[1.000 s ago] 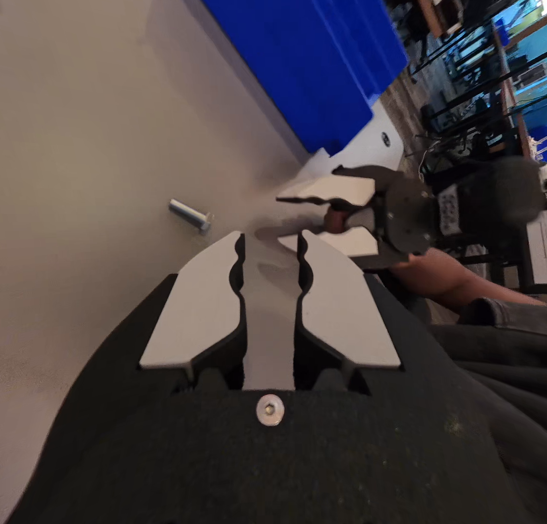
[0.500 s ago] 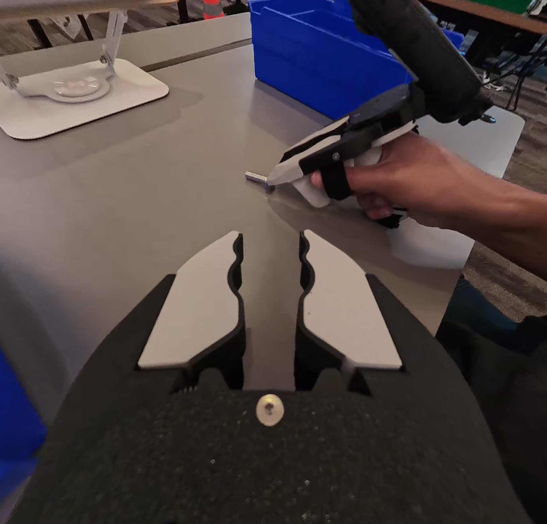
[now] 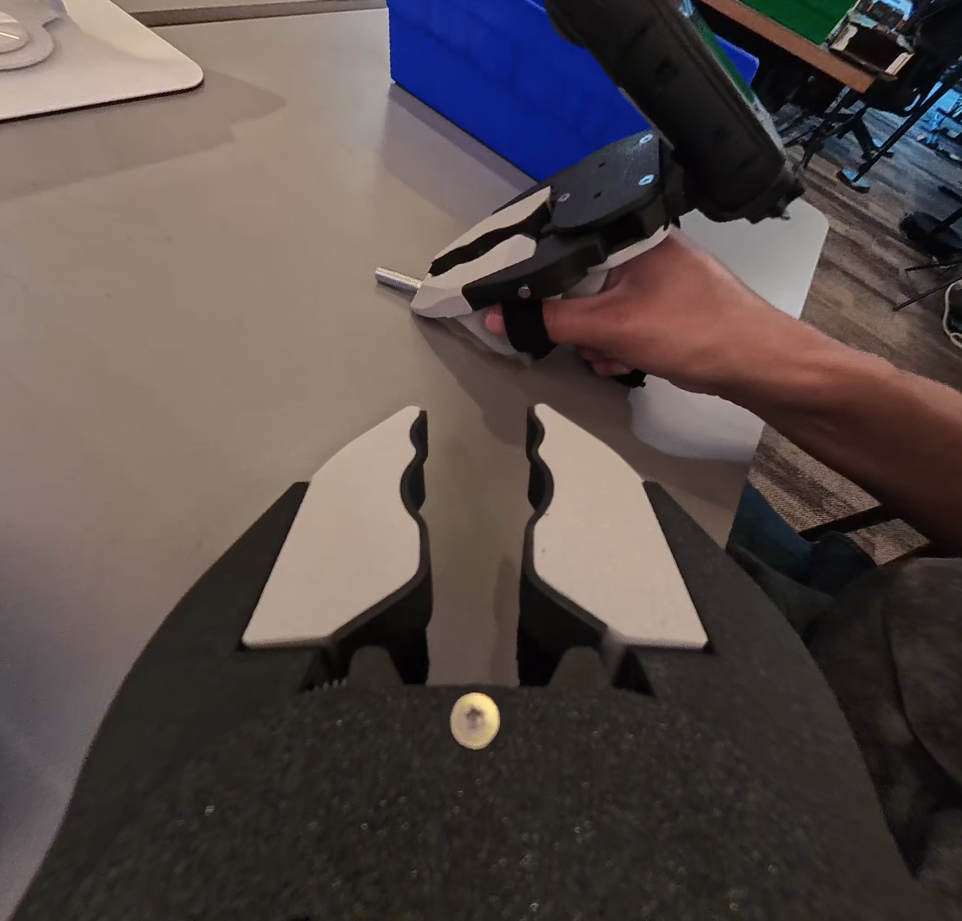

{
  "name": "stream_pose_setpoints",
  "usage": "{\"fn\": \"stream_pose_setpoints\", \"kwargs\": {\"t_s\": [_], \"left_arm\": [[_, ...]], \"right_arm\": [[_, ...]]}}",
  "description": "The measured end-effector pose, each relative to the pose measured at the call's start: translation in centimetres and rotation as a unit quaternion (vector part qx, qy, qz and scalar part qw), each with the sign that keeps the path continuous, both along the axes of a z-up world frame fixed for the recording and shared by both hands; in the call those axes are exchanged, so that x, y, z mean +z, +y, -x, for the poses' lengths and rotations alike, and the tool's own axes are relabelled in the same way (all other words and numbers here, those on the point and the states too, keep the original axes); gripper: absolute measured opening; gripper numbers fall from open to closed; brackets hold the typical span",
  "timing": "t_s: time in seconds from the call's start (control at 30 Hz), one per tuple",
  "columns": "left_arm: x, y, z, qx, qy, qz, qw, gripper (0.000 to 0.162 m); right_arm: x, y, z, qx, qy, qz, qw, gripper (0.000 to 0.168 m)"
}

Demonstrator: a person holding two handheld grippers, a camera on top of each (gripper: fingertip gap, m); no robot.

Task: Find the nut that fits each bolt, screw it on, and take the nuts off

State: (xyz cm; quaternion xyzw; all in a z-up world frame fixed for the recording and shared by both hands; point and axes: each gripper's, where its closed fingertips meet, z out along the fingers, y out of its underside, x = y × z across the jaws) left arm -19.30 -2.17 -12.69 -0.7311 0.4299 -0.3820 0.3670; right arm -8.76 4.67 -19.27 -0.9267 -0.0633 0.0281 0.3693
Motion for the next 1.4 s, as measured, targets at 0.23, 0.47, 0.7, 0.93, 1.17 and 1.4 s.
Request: {"fn": "stream_pose_setpoints", "kwargs": {"t_s": [0.23, 0.47, 0.7, 0.93, 1.17, 1.4], "left_arm": [[0.4, 1.1, 1.4, 0.023, 0.004, -0.022, 0.999, 0.035], [6.9, 0.6, 4.3, -0.023, -0.014, -0.023, 0.999, 0.03], [4.8, 11.6, 19.1, 0.1, 0.374, -0.044, 0.921, 0.04], [-2.1, 17.7, 22.0, 0.004, 0.509, -0.037, 0.86, 0.037], [-4.6, 19.9, 22.1, 0.031, 0.504, 0.027, 0.863, 0.037], [-5.3, 19.9, 21.3, 0.076, 0.466, 0.085, 0.878, 0.032]], "right_arm": [[3.7, -2.1, 0.2, 0.183, -0.096, -0.124, 0.97, 0.02], [5.8, -5.6, 0.3, 0.315, -0.116, -0.27, 0.902, 0.02], [8.2, -6.8, 0.1, 0.311, -0.141, -0.363, 0.867, 0.02], [7.7, -6.8, 0.4, 0.318, -0.146, -0.352, 0.868, 0.02], [7.2, -6.8, 0.6, 0.323, -0.151, -0.342, 0.869, 0.02], [7.0, -6.8, 0.7, 0.327, -0.152, -0.337, 0.87, 0.02]]}}
